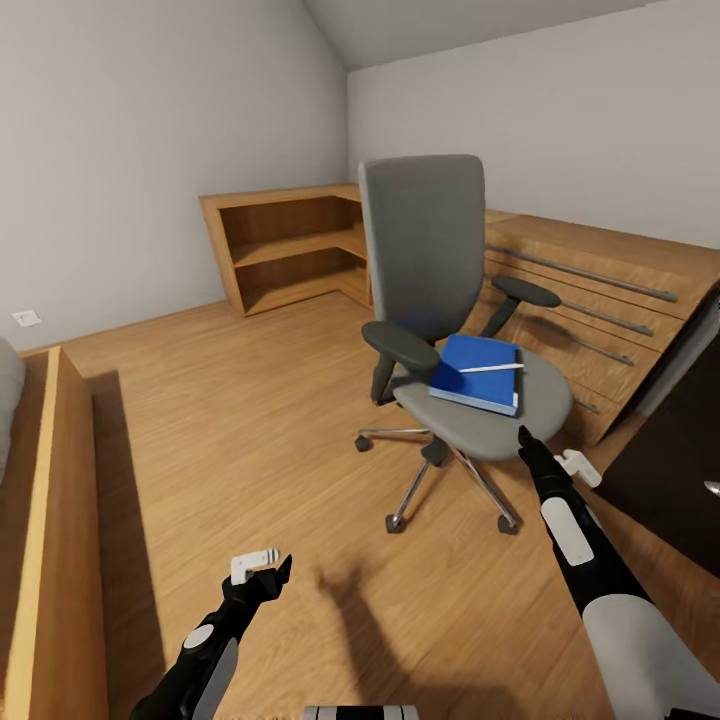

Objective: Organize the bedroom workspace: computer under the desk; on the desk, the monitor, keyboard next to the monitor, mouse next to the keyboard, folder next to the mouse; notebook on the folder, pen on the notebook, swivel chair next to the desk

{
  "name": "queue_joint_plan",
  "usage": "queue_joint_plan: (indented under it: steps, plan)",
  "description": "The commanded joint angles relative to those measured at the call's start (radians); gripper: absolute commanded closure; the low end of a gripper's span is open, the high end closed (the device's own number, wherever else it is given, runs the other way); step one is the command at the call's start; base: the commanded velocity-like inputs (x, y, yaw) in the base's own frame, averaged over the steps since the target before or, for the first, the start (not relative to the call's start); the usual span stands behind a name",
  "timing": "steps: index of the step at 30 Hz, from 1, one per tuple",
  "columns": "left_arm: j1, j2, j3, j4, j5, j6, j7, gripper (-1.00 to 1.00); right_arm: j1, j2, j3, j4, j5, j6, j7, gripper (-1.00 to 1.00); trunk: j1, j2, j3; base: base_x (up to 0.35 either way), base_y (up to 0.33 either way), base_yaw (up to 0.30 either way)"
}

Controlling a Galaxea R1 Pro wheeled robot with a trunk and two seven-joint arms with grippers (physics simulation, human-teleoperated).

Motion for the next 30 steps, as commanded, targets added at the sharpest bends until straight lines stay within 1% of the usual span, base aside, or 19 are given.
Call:
queue_joint_plan:
  steps: [1,8,14,19,23,30]
  plan:
    - [0.000,-0.001,0.005,0.001,0.010,-0.001,-0.009,-1.00,0.000,0.000,0.004,0.057,-0.014,-0.004,-0.004,-1.00,0.000,0.000,-0.001,-0.171,0.080,0.000]
    - [0.000,-0.001,0.004,0.001,0.010,-0.001,-0.009,-1.00,0.000,0.001,0.006,0.057,-0.014,-0.004,-0.004,-1.00,0.000,0.000,-0.001,-0.190,0.098,0.000]
    - [0.000,-0.001,0.004,0.001,0.009,-0.001,-0.009,-1.00,0.000,0.004,0.008,0.057,-0.013,-0.004,-0.004,-1.00,0.000,0.000,-0.001,-0.035,0.015,0.010]
    - [0.000,-0.001,0.005,0.001,0.009,-0.001,-0.009,-1.00,0.000,0.005,0.009,0.057,-0.013,-0.004,-0.004,-1.00,0.000,0.000,-0.001,-0.003,0.001,0.121]
    - [0.000,-0.001,0.004,0.001,0.009,-0.001,-0.009,-1.00,0.000,0.021,0.007,0.057,-0.012,-0.005,-0.004,-1.00,0.000,0.000,-0.001,0.000,0.000,0.063]
    - [0.000,-0.001,0.004,0.001,0.009,-0.001,-0.009,-1.00,0.000,0.029,0.006,0.057,-0.011,-0.005,-0.004,-1.00,0.000,0.000,-0.001,0.000,0.000,0.009]
